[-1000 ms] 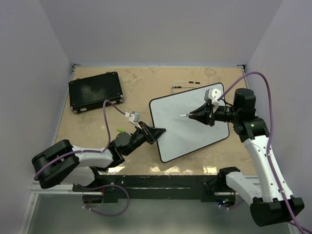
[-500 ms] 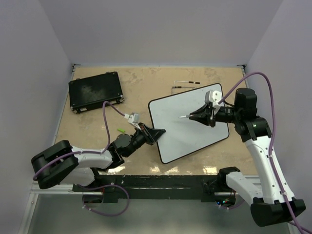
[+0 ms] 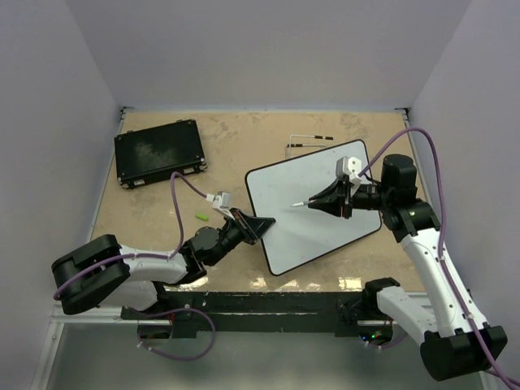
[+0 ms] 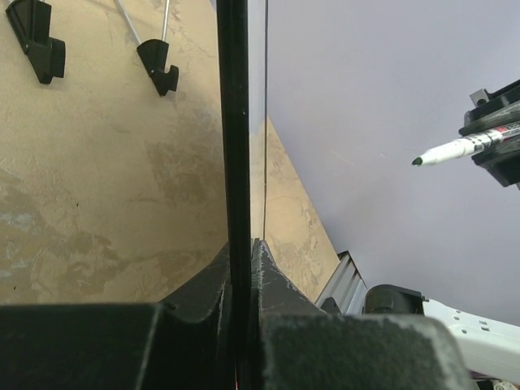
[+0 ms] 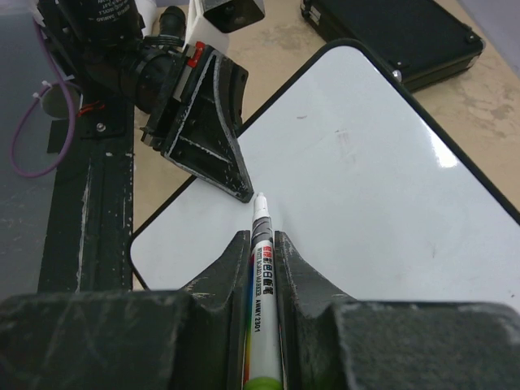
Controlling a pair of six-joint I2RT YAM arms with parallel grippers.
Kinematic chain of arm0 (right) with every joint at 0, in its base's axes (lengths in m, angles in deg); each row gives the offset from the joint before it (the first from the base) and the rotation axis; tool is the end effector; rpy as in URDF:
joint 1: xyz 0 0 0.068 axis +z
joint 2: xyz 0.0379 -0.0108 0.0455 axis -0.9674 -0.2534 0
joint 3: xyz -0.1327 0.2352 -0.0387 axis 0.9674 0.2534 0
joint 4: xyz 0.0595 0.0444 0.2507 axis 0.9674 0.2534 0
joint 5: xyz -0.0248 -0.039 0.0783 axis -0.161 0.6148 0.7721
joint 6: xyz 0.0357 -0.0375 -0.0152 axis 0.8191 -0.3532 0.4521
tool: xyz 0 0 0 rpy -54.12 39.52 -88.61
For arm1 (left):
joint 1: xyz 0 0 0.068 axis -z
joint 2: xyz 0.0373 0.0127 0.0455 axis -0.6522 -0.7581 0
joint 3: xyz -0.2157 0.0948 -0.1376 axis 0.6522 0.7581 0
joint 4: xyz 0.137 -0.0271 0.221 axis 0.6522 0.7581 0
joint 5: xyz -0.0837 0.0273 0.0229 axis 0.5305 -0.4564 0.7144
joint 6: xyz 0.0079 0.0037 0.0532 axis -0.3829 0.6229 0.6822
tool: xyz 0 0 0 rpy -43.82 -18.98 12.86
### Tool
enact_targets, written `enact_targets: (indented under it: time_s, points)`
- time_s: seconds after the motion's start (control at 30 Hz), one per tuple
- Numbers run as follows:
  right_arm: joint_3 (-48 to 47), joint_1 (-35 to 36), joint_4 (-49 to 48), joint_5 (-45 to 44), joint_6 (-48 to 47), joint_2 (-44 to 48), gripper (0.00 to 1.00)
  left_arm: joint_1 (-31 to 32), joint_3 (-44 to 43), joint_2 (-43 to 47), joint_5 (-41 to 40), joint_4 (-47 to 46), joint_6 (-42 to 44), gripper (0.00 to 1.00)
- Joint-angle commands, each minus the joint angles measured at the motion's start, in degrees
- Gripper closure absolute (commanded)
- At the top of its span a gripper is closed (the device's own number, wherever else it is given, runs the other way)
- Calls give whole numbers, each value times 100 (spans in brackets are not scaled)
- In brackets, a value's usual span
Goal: Write a sentence on the whiteboard
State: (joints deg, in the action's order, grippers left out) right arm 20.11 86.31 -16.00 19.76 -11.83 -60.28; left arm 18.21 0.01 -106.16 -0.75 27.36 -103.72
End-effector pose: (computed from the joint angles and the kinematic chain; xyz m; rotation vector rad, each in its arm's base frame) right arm 0.1711 0.0660 0.3527 -1.2023 1.4068 0.9264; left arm 0.1299 -0.1990 0.1939 -0.1128 1.6977 -1.3322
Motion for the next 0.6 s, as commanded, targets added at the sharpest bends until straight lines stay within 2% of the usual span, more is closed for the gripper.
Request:
enact_targets:
  time_s: [0.0,0.2,0.57]
  points:
    - [150,88,-402,88,236,149,100,94,54,74,-221,-292,356,100]
    - [72,123,-385,-298,183,202,100,146,-16,12,-239,-310,391,100]
    - [-455,115,230,-527,-327,255,100,190,-16,3,-257,-328,435,100]
